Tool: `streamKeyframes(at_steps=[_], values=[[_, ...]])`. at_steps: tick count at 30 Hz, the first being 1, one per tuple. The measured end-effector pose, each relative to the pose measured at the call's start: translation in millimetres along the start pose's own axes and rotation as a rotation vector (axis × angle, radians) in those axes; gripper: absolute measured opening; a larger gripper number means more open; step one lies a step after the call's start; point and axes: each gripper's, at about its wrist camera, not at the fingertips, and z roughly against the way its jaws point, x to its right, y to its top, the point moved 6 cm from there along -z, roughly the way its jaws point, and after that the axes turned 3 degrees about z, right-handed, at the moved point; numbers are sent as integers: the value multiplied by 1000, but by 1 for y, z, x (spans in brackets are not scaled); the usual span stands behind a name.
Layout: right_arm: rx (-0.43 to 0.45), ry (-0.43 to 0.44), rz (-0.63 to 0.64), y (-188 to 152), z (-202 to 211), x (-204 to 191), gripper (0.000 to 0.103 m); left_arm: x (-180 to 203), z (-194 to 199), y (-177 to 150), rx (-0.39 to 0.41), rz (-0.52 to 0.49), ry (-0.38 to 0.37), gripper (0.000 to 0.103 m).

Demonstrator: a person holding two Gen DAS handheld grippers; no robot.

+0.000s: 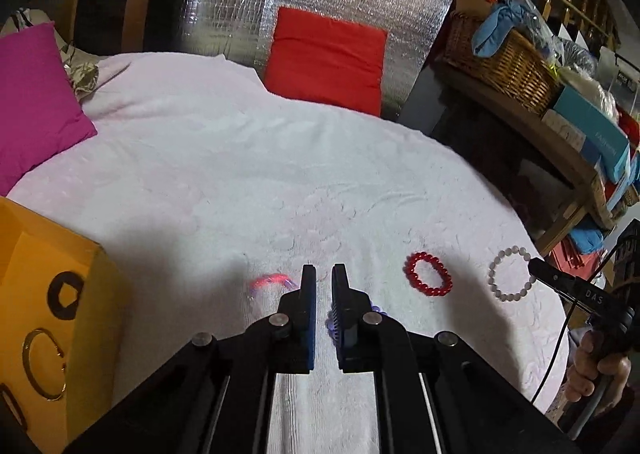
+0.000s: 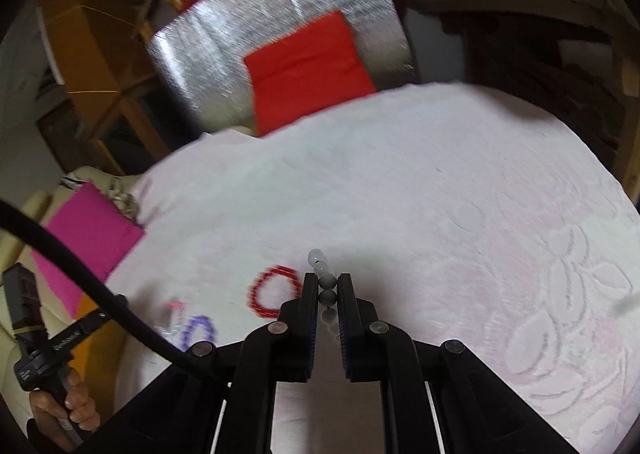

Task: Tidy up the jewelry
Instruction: 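Grasp the white pearl bracelet with the right tool while the left tool pulls the clear-pink bracelet free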

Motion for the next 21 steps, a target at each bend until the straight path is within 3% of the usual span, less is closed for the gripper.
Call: streamKeyframes(at_steps=[9, 13, 15, 18, 20, 21], values=[[28, 103, 61, -5, -1, -57, 10, -1, 28, -4, 32, 3, 1, 8], [-6, 100, 84, -15, -8, -69, 10, -20, 18, -9, -16, 31, 52, 8], [-51, 83, 85, -23, -19, -72, 10, -33, 7, -14, -52, 49, 116, 9], [-106, 52, 79, -34, -30, -67, 10, -37, -8, -20, -99, 35, 155, 17], [-148, 43, 57, -39, -38, -62, 10, -34, -16, -23, -107, 15, 176, 43], [-165, 45, 40, -42, -41, -59, 10, -32, -20, -23, -109, 8, 189, 49]])
